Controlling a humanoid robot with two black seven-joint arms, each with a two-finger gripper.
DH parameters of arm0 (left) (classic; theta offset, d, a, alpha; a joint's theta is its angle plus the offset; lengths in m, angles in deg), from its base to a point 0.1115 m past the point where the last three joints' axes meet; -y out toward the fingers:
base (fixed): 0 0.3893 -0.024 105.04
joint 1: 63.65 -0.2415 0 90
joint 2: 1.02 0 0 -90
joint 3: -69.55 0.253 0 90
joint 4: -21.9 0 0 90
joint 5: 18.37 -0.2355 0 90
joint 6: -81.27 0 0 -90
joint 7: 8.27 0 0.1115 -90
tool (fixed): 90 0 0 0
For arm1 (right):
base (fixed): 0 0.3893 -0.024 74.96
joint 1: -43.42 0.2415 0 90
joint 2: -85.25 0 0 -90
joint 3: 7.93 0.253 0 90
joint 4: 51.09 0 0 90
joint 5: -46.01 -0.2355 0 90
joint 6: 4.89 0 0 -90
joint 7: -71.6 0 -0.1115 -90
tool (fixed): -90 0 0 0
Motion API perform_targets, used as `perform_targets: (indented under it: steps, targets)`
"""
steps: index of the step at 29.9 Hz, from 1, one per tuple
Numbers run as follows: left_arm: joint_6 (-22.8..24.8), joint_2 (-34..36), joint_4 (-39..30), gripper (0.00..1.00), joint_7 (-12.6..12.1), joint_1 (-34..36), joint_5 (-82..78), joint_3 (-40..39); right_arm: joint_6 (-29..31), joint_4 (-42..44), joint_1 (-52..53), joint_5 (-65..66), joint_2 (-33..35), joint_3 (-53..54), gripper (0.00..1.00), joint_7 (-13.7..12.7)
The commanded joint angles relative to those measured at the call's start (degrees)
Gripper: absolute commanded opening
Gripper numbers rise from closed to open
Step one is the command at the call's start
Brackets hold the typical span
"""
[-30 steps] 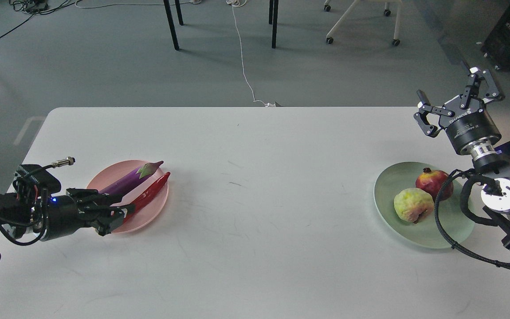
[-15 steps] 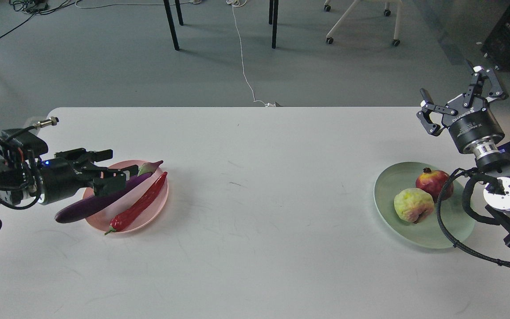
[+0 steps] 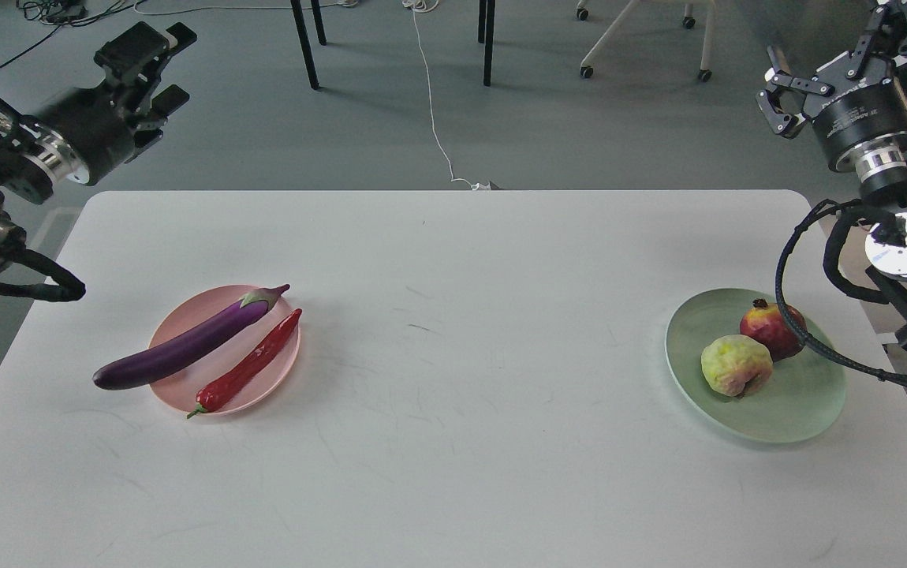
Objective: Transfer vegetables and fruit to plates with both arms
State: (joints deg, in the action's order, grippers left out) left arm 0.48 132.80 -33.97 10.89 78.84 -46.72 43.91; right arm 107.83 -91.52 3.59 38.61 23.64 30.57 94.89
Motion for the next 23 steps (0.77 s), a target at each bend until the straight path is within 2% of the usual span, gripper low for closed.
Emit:
perform_targets:
  steps: [1,4,6,8,9,11,14,23]
  targets:
    - [2.56,-5.76,7.61,0.98,0.10,-0.28,16.90,-4.42,1.90,1.05,1.42,-0.25,-2.28,1.93,0.99,-5.53]
    - [6.77,-9.36,13.05,0.98,0.01,-0.45,24.63,-5.21,1.89,4.99,2.82,-0.25,-5.70,4.03,0.99,-7.29]
    - [10.89,-12.87,19.18,0.98,-0.34,-0.46,31.13,-5.30,1.98,9.21,3.70,-0.33,-9.21,6.14,0.99,-8.70]
    - [12.67,-14.29,21.68,0.98,-0.52,-0.46,33.36,-5.39,2.33,10.02,3.80,-0.42,-10.20,7.12,0.99,-9.23]
    - [15.55,-16.56,25.77,0.98,-0.61,-0.46,35.97,-5.74,2.51,10.28,3.62,-0.60,-10.80,9.03,0.99,-9.84]
    - [17.59,-18.94,29.31,0.98,-0.61,-0.54,37.66,-6.35,2.51,10.37,3.27,-0.69,-11.25,10.36,0.99,-9.93]
    - [18.79,-21.58,32.22,0.98,-0.61,-2.21,38.37,-7.23,2.51,10.98,3.09,-0.69,-12.39,10.46,0.99,-9.76]
    - [18.79,-22.99,32.40,0.98,-0.61,-5.38,38.37,-11.71,4.18,12.40,1.77,-0.60,-14.68,6.15,0.99,-9.76]
